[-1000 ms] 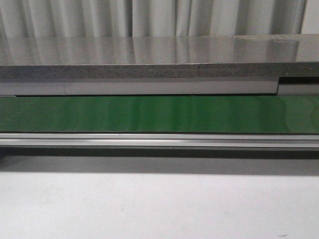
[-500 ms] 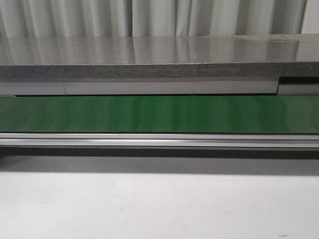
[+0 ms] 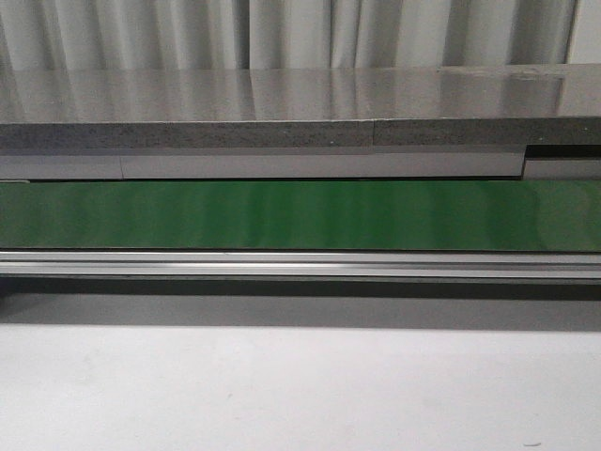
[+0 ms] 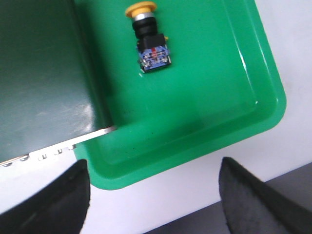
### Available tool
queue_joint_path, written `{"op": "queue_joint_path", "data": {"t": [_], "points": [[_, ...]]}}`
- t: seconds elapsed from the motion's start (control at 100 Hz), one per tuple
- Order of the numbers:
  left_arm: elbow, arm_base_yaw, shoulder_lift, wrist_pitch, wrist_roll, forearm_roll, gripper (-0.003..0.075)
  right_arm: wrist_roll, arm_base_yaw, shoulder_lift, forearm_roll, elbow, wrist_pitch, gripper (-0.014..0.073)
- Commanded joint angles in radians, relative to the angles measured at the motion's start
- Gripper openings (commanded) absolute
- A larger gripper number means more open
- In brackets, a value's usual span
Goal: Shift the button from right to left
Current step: 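Lower the right gripper and grasp the yellow-capped button block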
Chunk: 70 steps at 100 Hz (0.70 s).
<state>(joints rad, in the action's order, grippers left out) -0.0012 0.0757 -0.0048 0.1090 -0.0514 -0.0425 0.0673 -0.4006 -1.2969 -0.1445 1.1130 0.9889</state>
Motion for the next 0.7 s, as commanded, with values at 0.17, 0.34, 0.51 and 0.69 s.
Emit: {"op": "queue_joint_path", "data": {"t": [0.17, 0.34, 0.51, 0.69], "points": [[0.045, 0.008, -0.032, -0.075, 0.01, -0.004, -0.002, -0.047, -0.087, -0.149, 0.124, 0.054, -0.138, 0.054], [0.045, 0.008, -0.032, -0.075, 0.01, -0.004, -0.002, -0.047, -0.091, -0.293, 0.123, 0.129, -0.15, 0.054], [0.045, 0.008, -0.032, -0.075, 0.01, -0.004, -0.002, -0.047, -0.096, -0.43, 0.12, 0.235, -0.132, 0.054], [0.045, 0.008, -0.032, -0.075, 0.01, -0.004, -0.002, -0.047, -0.108, -0.529, 0.119, 0.309, -0.125, 0.054]]}}
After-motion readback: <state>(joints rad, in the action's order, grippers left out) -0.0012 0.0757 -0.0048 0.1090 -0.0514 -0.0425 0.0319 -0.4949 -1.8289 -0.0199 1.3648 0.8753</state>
